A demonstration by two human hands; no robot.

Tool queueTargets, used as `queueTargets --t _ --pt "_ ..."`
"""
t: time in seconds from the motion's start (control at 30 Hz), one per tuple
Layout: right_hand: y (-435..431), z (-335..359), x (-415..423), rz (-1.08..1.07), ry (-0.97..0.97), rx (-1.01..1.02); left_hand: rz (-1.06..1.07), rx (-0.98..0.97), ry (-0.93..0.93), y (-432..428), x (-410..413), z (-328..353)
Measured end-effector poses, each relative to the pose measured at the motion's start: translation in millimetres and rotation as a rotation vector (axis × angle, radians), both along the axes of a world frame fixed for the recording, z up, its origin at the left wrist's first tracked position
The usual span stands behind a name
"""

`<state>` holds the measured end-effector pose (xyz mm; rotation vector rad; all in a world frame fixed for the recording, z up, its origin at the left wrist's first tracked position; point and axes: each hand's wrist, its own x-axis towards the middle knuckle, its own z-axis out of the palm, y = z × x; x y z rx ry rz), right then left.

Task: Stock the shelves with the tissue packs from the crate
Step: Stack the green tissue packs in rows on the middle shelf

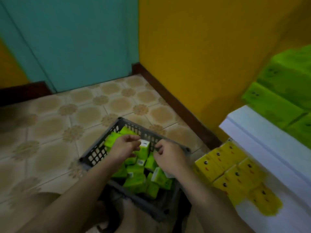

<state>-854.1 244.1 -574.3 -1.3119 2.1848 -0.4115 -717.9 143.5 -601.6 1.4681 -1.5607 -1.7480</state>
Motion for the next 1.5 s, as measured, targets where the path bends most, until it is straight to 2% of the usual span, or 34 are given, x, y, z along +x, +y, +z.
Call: queueTargets --t 0.1,0.2,0.37,0.43,0.57,0.7,0.77,0.83,0.9,0.97,1.07,1.13,1.2,1.23,1.3,1.33,1.4,1.5 --pt "-31 -46 -15 -0.029 -0.108 0.123 0.056 0.045 -0.177 -30 17 -62" --pt "-51 -85 -29 -0.075 -0.159 0.231 0.027 0.092 -0.397 -51 18 -121" --pt "-84 -114 -38 -0.012 -0.235 0.322 -0.109 -0.018 -0.834 -81 15 -199" --pt "-94 -115 -41 0.000 -0.242 0.321 -0.121 0.034 -0.931 -96 16 -229" --pt "-106 -114 -37 0.015 -0.254 0.270 -0.014 0.352 -0.803 -116 25 -275" --pt "-109 -113 -30 0.051 -0.273 0.271 0.119 0.398 -0.797 -119 30 -288" --pt "-106 -111 -24 0.054 -0.303 0.277 0.164 0.410 -0.716 -116 28 -280" --pt "-99 -107 -18 0.056 -0.312 0.288 0.144 0.340 -0.765 -110 25 -271" --pt "-93 -105 -15 0.060 -0.293 0.304 0.135 0.158 -0.776 -97 18 -249" --pt "-87 -104 -13 0.009 -0.311 0.299 0.167 -0.007 -0.605 -74 8 -213" --pt "-79 -100 -6 -0.280 -0.580 0.291 0.064 -0.153 -0.415 -38 -4 -162" --pt "-70 -90 1 -0.440 -0.771 0.258 -0.049 -0.295 -0.395 -17 -7 -129" --pt "-58 -78 6 -0.545 -0.958 0.183 -0.175 -0.538 -0.434 4 -5 -96" --pt "-50 -74 7 -0.583 -1.051 0.131 -0.254 -0.725 -0.451 16 -3 -81" --pt "-27 -64 8 -0.612 -1.147 0.029 -0.442 -1.033 -0.417 39 5 -60" --pt "-15 -58 8 -0.609 -1.156 -0.011 -0.499 -1.088 -0.343 49 11 -53" --pt "8 -37 6 -0.558 -1.151 -0.071 -0.488 -1.044 -0.174 64 20 -39" --pt "36 -8 1 -0.499 -1.210 -0.143 -0.192 -0.867 -0.052 75 26 -3"
